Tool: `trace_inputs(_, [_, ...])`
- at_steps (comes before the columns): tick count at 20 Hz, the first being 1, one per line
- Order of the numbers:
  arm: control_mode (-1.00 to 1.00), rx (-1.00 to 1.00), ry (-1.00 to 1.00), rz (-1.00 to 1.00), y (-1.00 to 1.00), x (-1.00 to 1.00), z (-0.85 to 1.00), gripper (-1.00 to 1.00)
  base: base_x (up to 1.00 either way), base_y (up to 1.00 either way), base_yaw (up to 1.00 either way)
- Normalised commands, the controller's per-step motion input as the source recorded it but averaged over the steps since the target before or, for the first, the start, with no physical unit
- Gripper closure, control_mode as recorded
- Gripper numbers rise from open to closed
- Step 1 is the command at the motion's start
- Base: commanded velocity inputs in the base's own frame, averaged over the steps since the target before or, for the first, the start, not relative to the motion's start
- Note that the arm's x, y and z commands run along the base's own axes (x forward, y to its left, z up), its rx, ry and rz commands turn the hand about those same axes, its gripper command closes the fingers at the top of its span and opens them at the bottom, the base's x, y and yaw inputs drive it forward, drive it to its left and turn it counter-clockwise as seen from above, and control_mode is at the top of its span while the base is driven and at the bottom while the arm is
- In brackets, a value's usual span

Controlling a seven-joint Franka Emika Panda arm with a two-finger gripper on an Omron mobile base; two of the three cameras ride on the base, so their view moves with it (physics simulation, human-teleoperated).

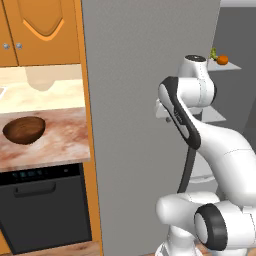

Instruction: Take the tangerine, lemon wedge, and broccoli from the freezer and place them in the bowl on the counter.

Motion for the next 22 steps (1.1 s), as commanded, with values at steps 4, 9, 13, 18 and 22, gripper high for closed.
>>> trace_inputs(4, [-1.0,0.0,0.0,0.0,0.0,-0.66,0.0,-1.0,0.0,0.0,0.0])
trace_inputs(9, [-1.0,0.0,0.0,0.0,0.0,-1.0,0.0,-1.0,0.0,0.0,0.0])
trace_inputs(13, [-1.0,0.0,0.0,0.0,0.06,-1.0,-0.01,-1.0,0.0,0.0,0.0])
trace_inputs(18, [-1.0,0.0,0.0,0.0,0.01,-0.56,0.0,-1.0,0.0,0.0,0.0])
trace_inputs(22, [-1.0,0.0,0.0,0.0,0.0,-0.75,0.0,-1.0,0.0,0.0,0.0])
